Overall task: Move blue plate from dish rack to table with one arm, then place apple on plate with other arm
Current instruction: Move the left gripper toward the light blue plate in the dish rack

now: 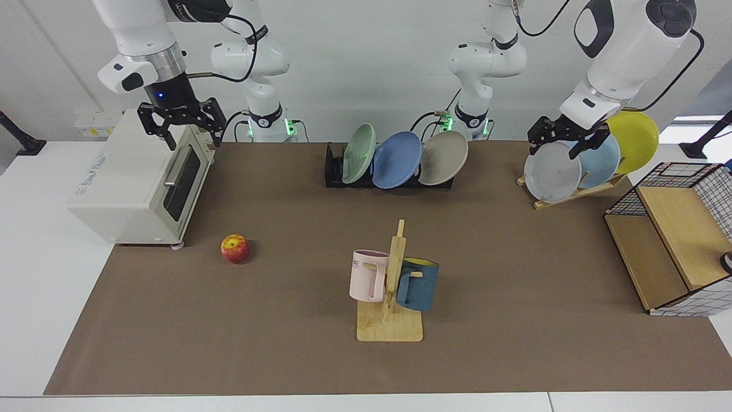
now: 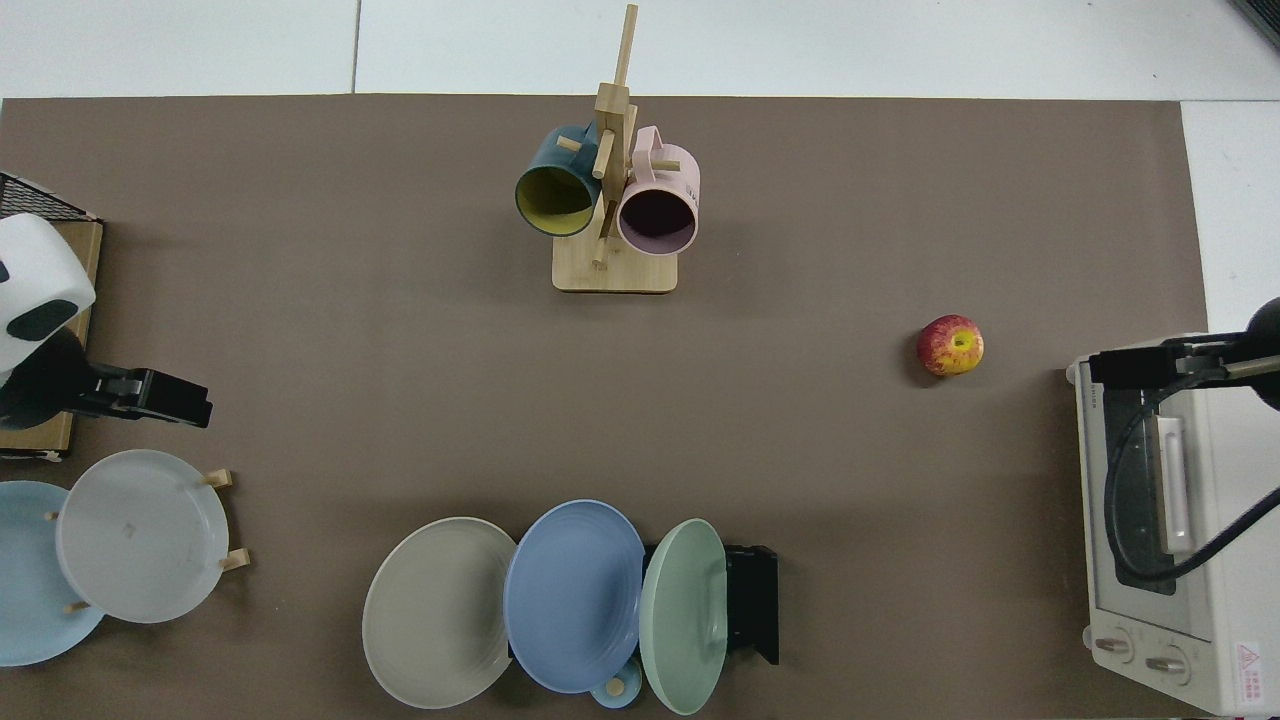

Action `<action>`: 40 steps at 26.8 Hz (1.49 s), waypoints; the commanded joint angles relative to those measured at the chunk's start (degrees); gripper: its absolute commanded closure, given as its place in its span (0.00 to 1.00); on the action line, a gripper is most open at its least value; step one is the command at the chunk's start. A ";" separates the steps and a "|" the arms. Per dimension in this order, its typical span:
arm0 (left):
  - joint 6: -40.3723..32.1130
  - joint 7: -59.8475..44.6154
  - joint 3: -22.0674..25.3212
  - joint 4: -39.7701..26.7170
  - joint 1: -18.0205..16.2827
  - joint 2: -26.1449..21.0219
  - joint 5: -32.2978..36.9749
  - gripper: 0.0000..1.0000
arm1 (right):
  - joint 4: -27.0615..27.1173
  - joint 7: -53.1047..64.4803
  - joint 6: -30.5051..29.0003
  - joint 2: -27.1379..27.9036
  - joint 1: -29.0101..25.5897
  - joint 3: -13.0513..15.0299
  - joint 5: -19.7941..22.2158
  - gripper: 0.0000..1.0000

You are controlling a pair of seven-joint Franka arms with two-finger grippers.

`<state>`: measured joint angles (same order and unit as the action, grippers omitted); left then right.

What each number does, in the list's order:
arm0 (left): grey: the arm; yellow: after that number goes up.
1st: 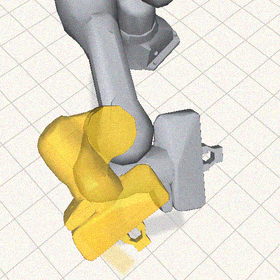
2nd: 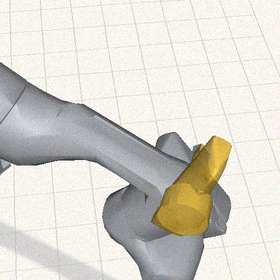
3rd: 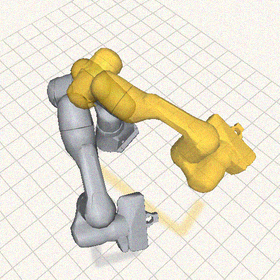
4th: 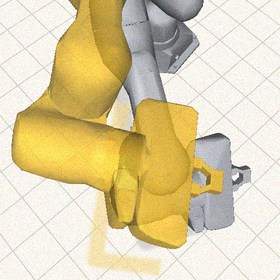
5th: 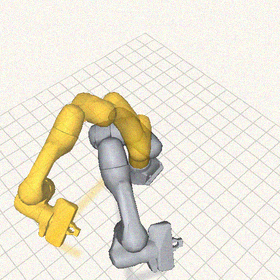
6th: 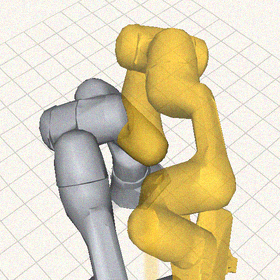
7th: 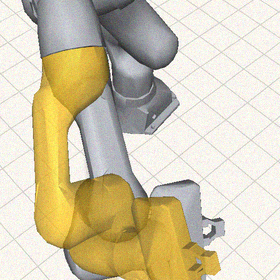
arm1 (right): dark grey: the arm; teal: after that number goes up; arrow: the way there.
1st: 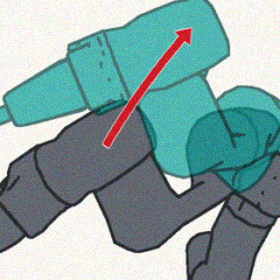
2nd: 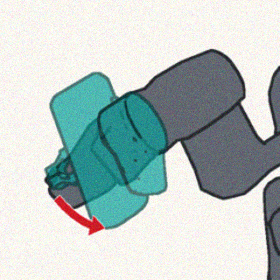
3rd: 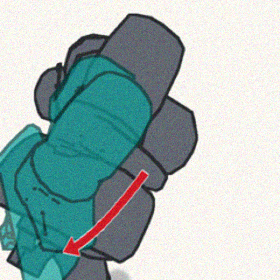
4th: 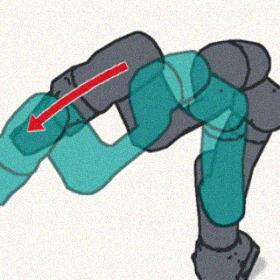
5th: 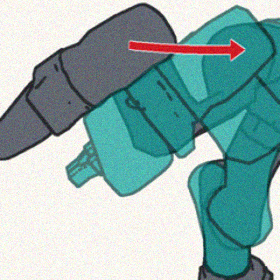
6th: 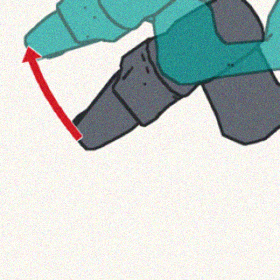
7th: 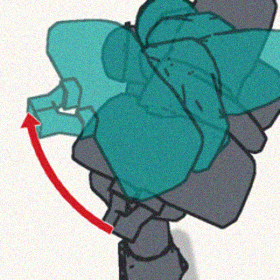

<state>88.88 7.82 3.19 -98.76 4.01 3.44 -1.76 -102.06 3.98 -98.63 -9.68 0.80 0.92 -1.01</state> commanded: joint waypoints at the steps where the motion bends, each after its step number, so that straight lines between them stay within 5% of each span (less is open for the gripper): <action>1: -0.46 0.89 0.15 -1.35 -0.14 1.13 -0.17 0.00 | -0.42 0.42 0.55 -0.78 -0.45 -0.13 0.40 0.01; 16: 0.94 0.97 0.06 -2.93 -0.14 1.30 0.26 0.00 | -0.42 0.50 0.55 -0.78 -0.45 -0.22 0.40 0.00; 21: 4.54 -1.48 -0.81 -8.81 0.65 3.93 -0.17 0.00 | -0.42 0.42 0.55 -0.78 -0.45 -0.13 0.40 0.00; 34: 9.37 -15.54 -3.01 -20.23 10.57 10.96 0.09 0.00 | -0.42 0.50 0.55 -0.78 -0.45 -0.13 0.40 0.00; 40: 12.46 -22.39 -6.78 -24.46 11.99 12.11 0.27 0.00 | -0.42 0.50 0.55 -0.78 -0.45 -0.13 0.40 0.00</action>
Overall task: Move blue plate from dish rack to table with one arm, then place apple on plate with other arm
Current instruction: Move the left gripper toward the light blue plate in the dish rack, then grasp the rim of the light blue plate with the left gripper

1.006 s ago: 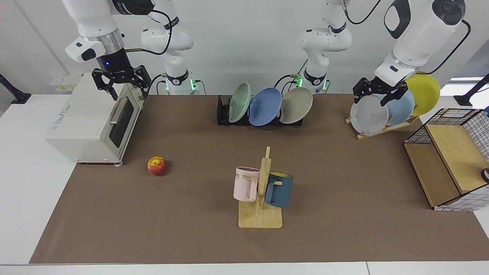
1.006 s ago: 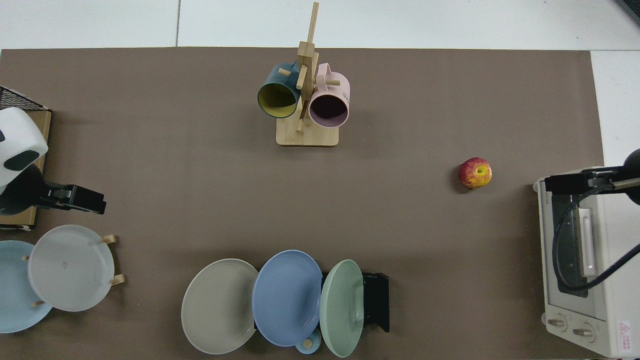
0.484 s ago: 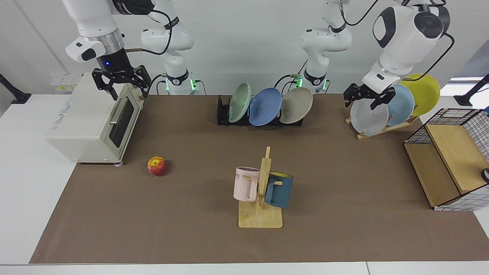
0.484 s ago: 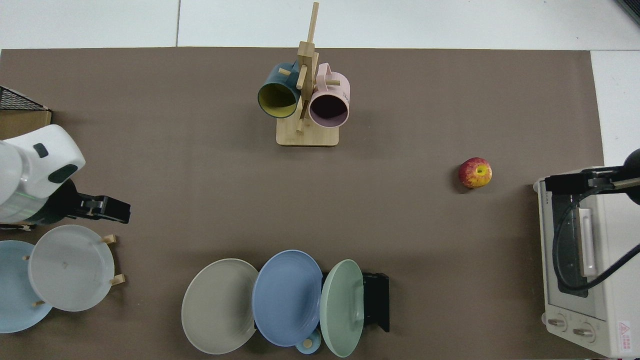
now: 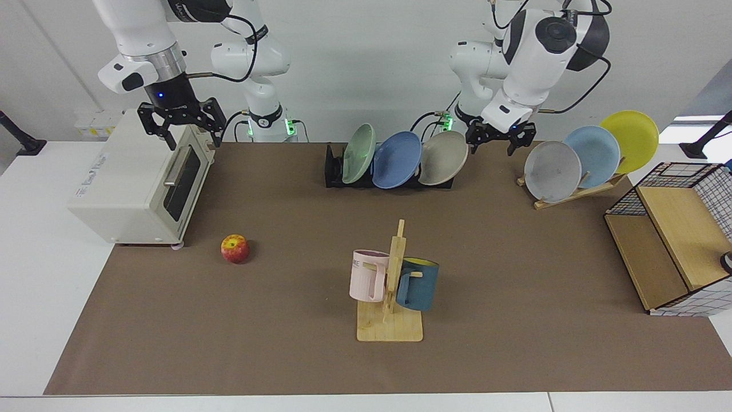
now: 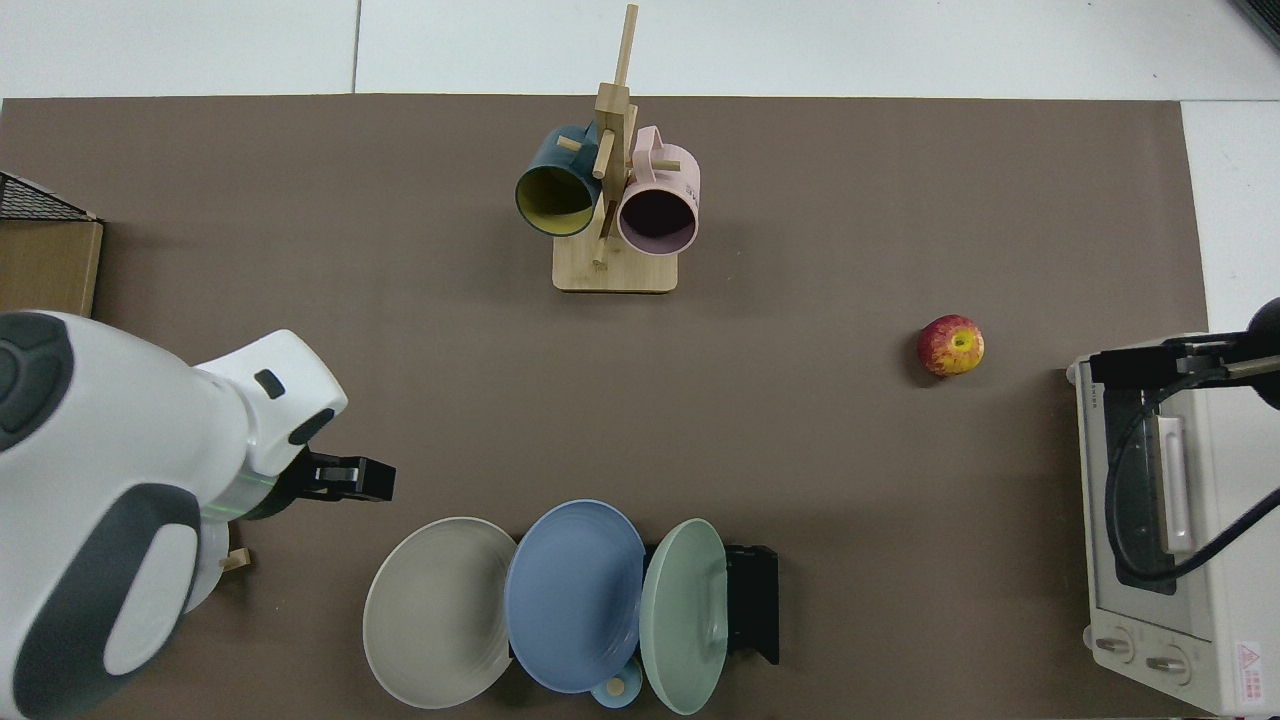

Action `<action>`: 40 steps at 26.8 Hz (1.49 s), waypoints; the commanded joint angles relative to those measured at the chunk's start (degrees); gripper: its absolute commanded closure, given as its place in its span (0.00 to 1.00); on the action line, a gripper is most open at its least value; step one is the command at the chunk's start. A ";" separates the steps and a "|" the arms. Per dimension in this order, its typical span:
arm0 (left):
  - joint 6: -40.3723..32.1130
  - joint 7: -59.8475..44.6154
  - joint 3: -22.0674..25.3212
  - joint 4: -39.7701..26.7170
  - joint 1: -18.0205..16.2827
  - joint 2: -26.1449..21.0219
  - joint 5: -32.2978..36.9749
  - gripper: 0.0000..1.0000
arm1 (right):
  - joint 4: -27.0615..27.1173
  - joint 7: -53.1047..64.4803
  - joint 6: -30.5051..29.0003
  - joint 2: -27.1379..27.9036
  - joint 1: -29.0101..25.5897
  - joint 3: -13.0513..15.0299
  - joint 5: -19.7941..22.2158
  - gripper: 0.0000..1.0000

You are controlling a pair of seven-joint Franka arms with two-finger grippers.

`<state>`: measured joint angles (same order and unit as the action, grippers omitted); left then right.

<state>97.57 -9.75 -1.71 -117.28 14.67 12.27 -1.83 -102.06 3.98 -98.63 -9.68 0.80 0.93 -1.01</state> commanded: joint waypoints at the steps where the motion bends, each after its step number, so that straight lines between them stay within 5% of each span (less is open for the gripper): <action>1: 4.90 -6.15 -3.02 -6.64 1.32 3.20 0.33 0.00 | -0.42 0.50 0.55 -0.78 -0.45 -0.22 0.40 0.00; 30: 11.67 -15.83 -5.58 -16.31 12.66 2.32 -6.35 0.05 | -0.42 0.50 0.55 -0.78 -0.45 -0.13 0.40 0.00; 32: 12.20 -15.57 -5.58 -16.84 12.75 2.32 -6.35 0.26 | -0.42 0.42 0.55 -0.78 -0.45 -0.13 0.40 0.01; 35: 11.94 -15.39 -5.58 -16.67 12.92 2.32 -6.26 0.90 | -0.42 0.50 0.55 -0.78 -0.45 -0.13 0.40 0.00; 36: 11.59 -15.39 -5.58 -16.67 13.01 2.24 -6.09 1.00 | -0.42 0.42 0.55 -0.78 -0.45 -0.13 0.40 0.00; 40: 10.89 -15.39 -5.75 -16.49 13.01 2.32 -5.47 1.00 | -0.42 0.50 0.55 -0.78 -0.45 -0.13 0.40 0.00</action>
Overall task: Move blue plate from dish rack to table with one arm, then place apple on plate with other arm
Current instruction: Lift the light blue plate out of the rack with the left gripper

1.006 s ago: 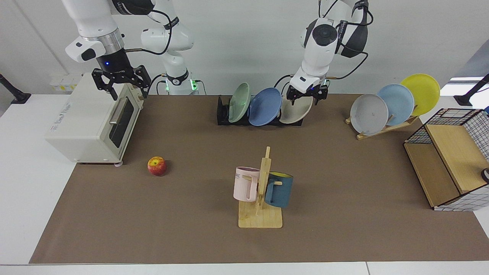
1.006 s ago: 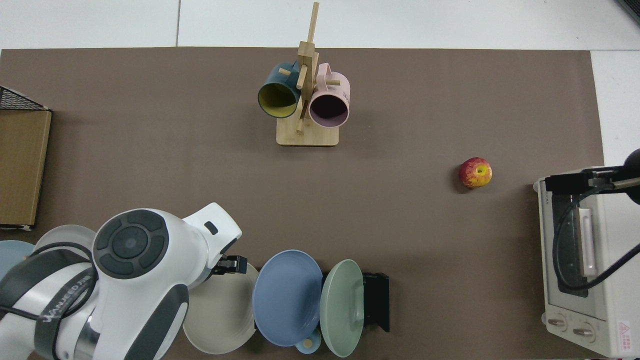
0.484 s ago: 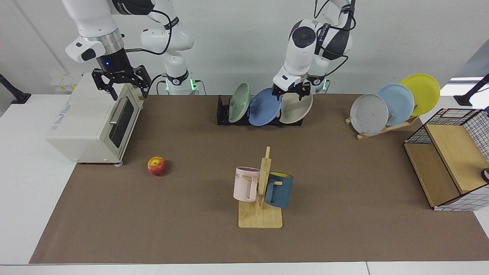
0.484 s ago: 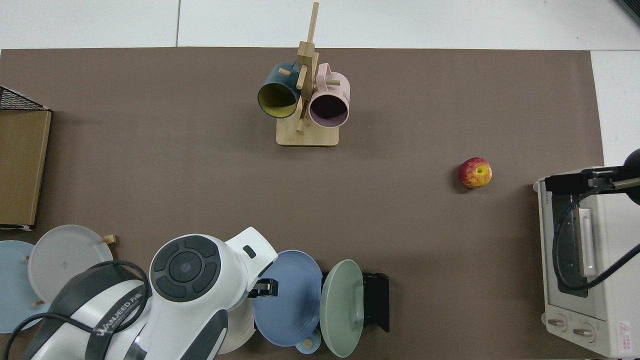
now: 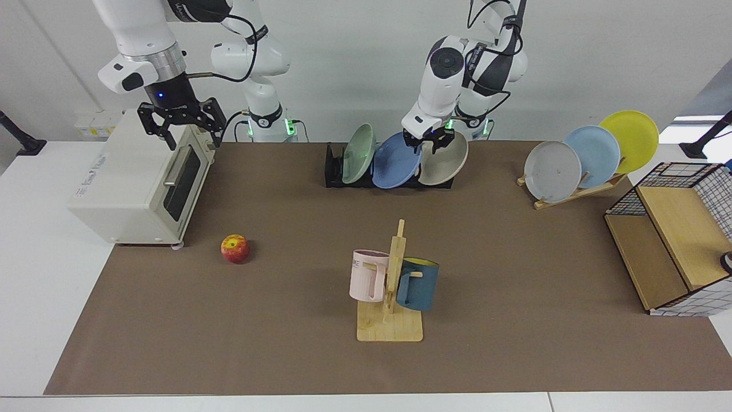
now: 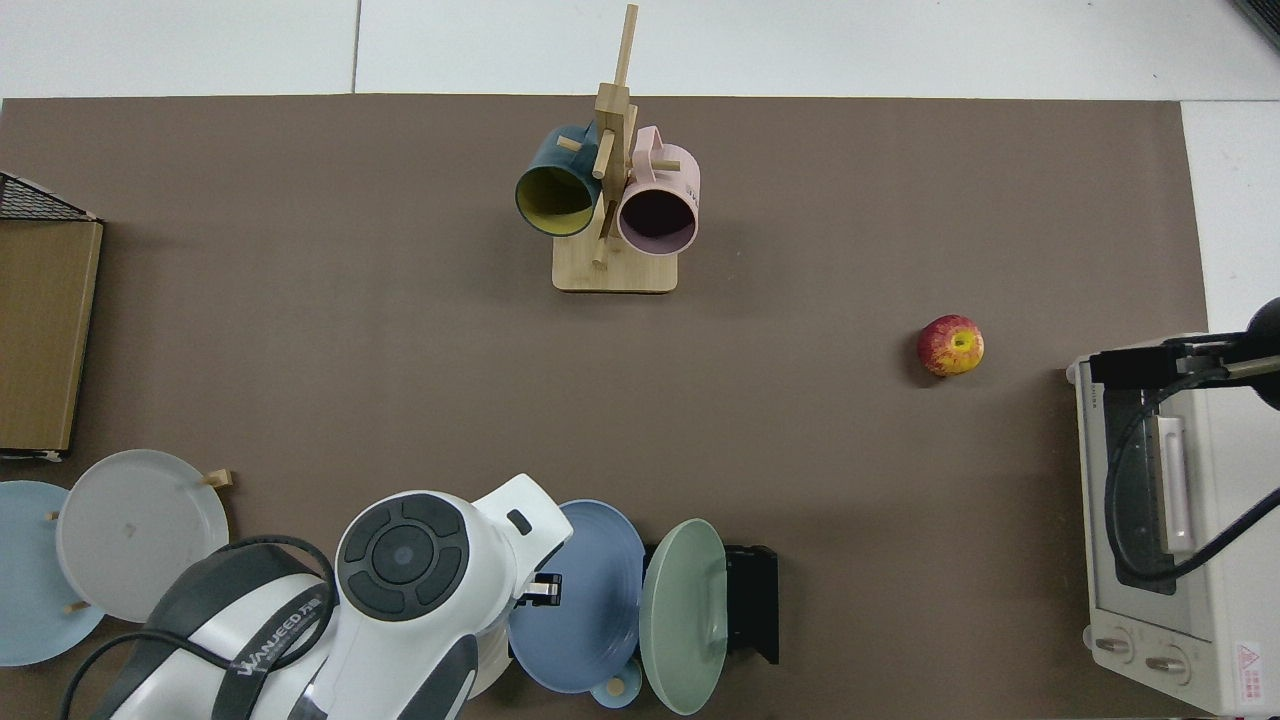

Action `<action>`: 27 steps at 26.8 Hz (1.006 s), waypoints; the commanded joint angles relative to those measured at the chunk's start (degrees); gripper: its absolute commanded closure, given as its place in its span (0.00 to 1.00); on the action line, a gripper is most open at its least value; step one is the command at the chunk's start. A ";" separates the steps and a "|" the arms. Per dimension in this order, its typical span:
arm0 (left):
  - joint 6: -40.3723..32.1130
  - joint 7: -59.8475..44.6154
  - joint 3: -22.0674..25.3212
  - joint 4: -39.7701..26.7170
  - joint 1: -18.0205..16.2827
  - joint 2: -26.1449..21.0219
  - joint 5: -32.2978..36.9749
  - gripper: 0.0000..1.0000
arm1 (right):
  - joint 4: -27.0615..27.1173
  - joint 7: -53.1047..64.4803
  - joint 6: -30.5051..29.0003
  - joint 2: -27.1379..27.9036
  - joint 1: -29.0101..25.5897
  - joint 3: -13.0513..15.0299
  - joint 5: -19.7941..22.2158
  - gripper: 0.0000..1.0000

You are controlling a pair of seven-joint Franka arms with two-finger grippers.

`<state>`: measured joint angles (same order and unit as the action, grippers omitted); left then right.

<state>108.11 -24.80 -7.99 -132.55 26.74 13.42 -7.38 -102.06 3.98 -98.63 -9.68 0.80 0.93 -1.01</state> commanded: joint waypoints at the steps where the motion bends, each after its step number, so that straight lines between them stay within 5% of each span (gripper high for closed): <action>1: 0.17 -0.42 0.52 -1.13 0.95 1.08 0.08 1.00 | -0.42 0.42 0.55 -0.77 -0.45 -0.14 0.40 0.00; 15: -10.98 -0.60 1.13 8.26 -0.81 0.73 3.68 1.00 | -0.42 0.50 0.55 -0.77 -0.45 -0.14 0.40 0.00; 21: -13.89 1.15 1.48 12.58 -6.34 0.82 3.77 1.00 | -0.42 0.42 0.55 -0.77 -0.45 -0.14 0.40 0.00; 27: -8.72 10.37 1.48 12.58 -14.07 0.46 2.98 1.00 | -0.42 0.50 0.55 -0.77 -0.45 -0.14 0.40 0.00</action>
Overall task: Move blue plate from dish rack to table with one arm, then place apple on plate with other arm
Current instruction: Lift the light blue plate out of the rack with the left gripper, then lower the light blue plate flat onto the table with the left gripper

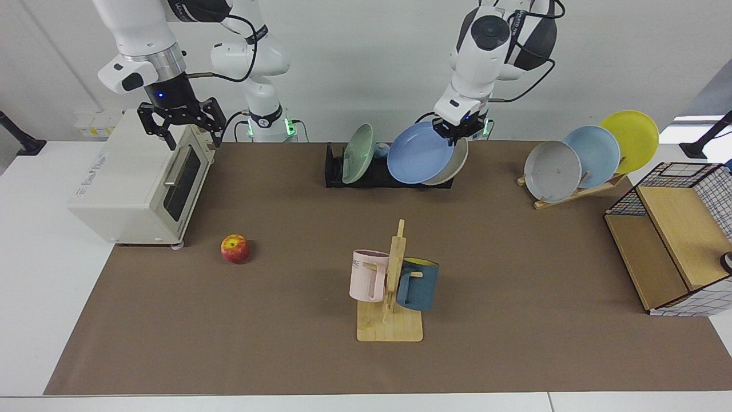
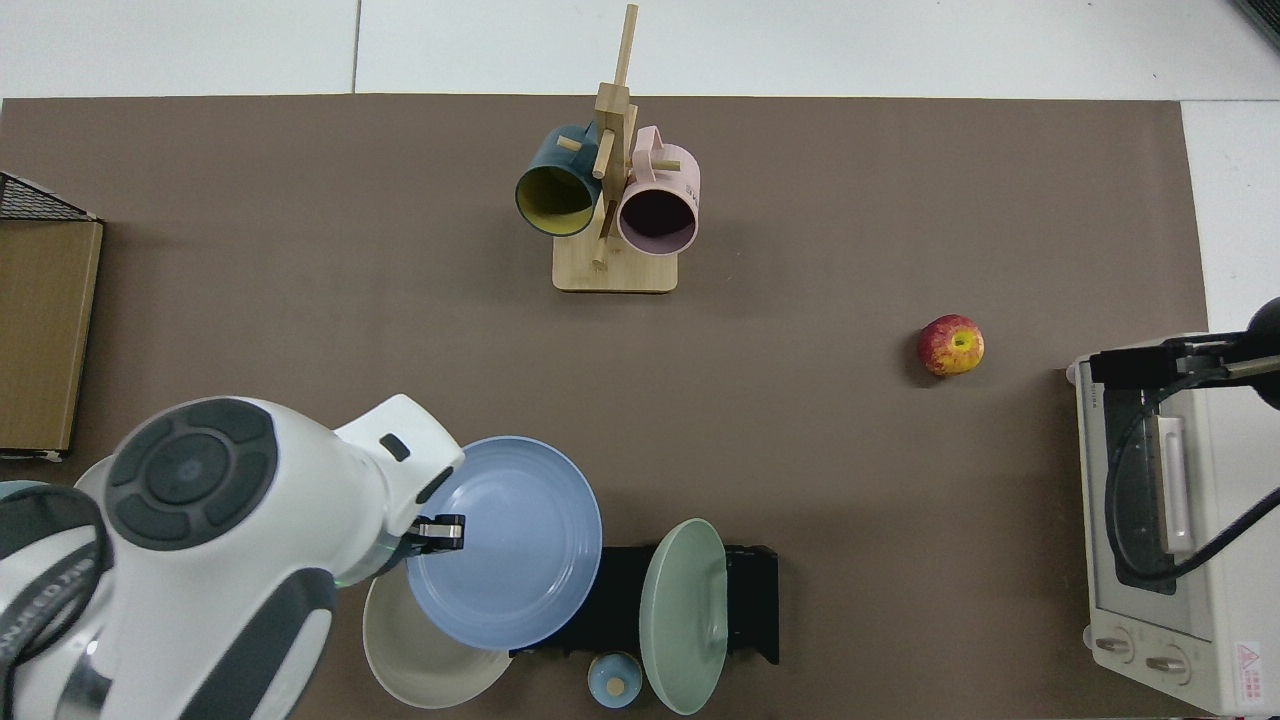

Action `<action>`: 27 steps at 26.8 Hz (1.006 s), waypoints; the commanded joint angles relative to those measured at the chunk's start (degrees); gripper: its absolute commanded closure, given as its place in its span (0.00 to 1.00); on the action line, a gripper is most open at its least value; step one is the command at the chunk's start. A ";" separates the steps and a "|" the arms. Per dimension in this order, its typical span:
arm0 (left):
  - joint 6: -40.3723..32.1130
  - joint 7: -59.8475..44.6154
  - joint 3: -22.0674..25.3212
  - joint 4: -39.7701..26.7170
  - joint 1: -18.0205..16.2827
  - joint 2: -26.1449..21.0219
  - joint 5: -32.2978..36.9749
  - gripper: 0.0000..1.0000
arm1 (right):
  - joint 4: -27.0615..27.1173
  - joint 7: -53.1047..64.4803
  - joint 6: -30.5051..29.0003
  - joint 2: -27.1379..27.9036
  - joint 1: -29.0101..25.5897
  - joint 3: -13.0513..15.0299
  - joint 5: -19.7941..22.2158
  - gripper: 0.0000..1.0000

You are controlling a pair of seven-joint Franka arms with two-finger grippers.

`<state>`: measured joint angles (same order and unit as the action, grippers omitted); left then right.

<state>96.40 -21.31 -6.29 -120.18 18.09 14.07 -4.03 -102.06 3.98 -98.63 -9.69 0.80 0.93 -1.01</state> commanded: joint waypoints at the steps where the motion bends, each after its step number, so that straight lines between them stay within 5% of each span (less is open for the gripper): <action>1: 4.48 8.90 -0.13 0.21 -6.82 -0.62 -0.45 1.00 | -0.42 0.42 0.55 -0.77 -0.45 -0.14 0.40 0.00; 8: 12.39 16.65 -0.22 0.74 -12.64 -4.66 -7.38 1.00 | -0.42 0.42 0.55 -0.77 -0.45 -0.14 0.40 0.01; 27: 29.45 19.55 -8.03 1.27 -12.38 -22.33 -24.70 1.00 | -0.42 1.20 0.90 -1.21 0.08 -0.84 0.57 0.00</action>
<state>123.04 -4.25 -13.11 -119.74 5.78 -5.14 -24.42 -102.06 4.03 -98.61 -9.73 0.90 0.68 -1.01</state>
